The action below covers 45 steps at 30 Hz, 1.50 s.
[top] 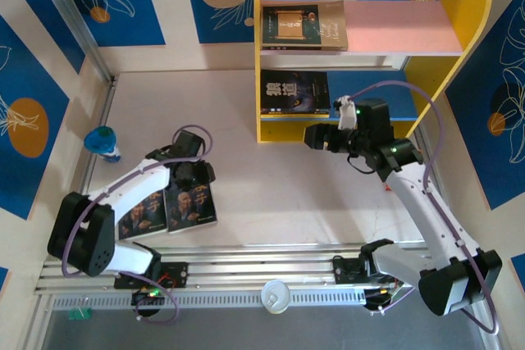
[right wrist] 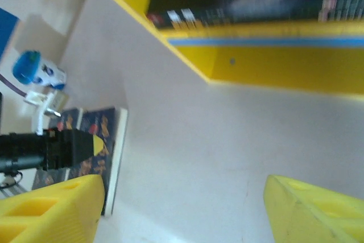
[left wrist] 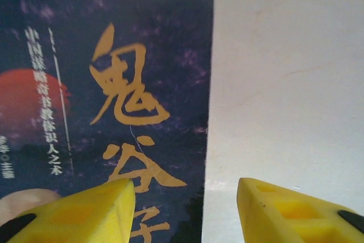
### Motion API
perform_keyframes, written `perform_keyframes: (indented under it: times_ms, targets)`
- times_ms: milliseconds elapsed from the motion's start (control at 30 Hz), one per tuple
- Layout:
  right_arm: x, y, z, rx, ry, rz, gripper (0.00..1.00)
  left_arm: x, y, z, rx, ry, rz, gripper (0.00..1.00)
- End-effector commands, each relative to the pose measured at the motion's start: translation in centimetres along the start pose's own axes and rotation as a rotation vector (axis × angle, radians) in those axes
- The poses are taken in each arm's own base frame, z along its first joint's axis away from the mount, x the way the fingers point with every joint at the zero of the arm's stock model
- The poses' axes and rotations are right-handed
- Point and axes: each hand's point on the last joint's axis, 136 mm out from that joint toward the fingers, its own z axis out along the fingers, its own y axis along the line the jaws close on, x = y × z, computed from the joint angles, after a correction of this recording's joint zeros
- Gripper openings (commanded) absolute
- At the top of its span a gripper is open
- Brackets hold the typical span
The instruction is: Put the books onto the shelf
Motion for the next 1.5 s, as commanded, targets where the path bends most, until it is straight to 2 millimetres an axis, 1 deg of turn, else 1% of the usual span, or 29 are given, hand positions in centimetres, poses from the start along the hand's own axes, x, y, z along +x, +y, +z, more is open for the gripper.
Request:
perform_keyframes:
  times_ms: [0, 67, 133, 233, 300, 400, 500, 567, 633, 700, 800, 867, 933, 1033, 1133, 1267, 1367, 1467]
  targets:
    - [1.0, -0.3, 0.8, -0.005, 0.007, 0.028, 0.74, 1.5, -0.2, 2.0, -0.012, 0.035, -0.018, 0.51]
    - [1.9, -0.9, 1.4, 0.007, 0.028, 0.043, 0.74, 2.6, -0.9, 3.2, 0.001, 0.071, -0.007, 0.50]
    - [2.6, -1.4, 1.9, 0.011, 0.048, 0.051, 0.74, 3.6, -2.5, 4.2, 0.041, 0.103, 0.009, 0.50]
    - [3.6, -2.0, 2.6, 0.020, 0.080, 0.063, 0.74, 5.1, -6.1, 5.4, 0.123, 0.146, 0.045, 0.50]
    - [4.1, -2.4, 3.1, 0.023, 0.095, 0.072, 0.74, 5.9, -9.2, 6.0, 0.203, 0.170, 0.060, 0.50]
    - [5.1, -2.9, 3.7, 0.029, 0.122, 0.089, 0.74, 6.5, -13.7, 6.5, 0.319, 0.189, 0.058, 0.50]
    - [6.3, -3.5, 4.4, 0.033, 0.152, 0.114, 0.74, 6.3, -17.6, 6.4, 0.430, 0.182, 0.039, 0.49]
    - [7.1, -3.8, 5.0, 0.029, 0.175, 0.129, 0.74, 5.8, -19.5, 5.9, 0.503, 0.165, 0.022, 0.49]
    - [7.9, -4.2, 5.6, 0.029, 0.197, 0.142, 0.74, 5.2, -20.9, 5.1, 0.564, 0.145, 0.021, 0.49]
    - [8.6, -4.4, 6.2, 0.033, 0.219, 0.149, 0.74, 4.6, -21.6, 3.9, 0.590, 0.122, 0.040, 0.49]
    - [9.6, -4.3, 7.1, 0.033, 0.251, 0.149, 0.74, 3.6, -21.8, 1.9, 0.593, 0.079, 0.088, 0.49]
    - [10.4, -4.2, 7.8, 0.033, 0.274, 0.150, 0.74, 3.0, -21.2, 0.9, 0.563, 0.051, 0.122, 0.50]
    - [11.1, -3.9, 8.7, 0.035, 0.296, 0.144, 0.74, 2.5, -20.1, 0.2, 0.506, 0.026, 0.151, 0.50]
    - [11.9, -3.2, 10.0, 0.039, 0.327, 0.130, 0.73, 1.7, -17.9, -0.4, 0.413, -0.005, 0.185, 0.51]
    - [12.6, -2.7, 11.3, 0.040, 0.359, 0.119, 0.71, 1.1, -15.2, -0.5, 0.322, -0.020, 0.201, 0.52]
    - [13.5, -1.6, 13.1, 0.040, 0.402, 0.093, 0.70, 0.6, -11.8, -0.2, 0.263, -0.017, 0.185, 0.52]
    - [14.0, -1.0, 14.2, 0.045, 0.429, 0.074, 0.68, 0.5, -9.9, 0.0, 0.251, -0.017, 0.166, 0.52]
    - [14.2, -0.6, 15.1, 0.052, 0.445, 0.056, 0.67, 0.5, -8.4, 0.2, 0.234, -0.013, 0.155, 0.53]
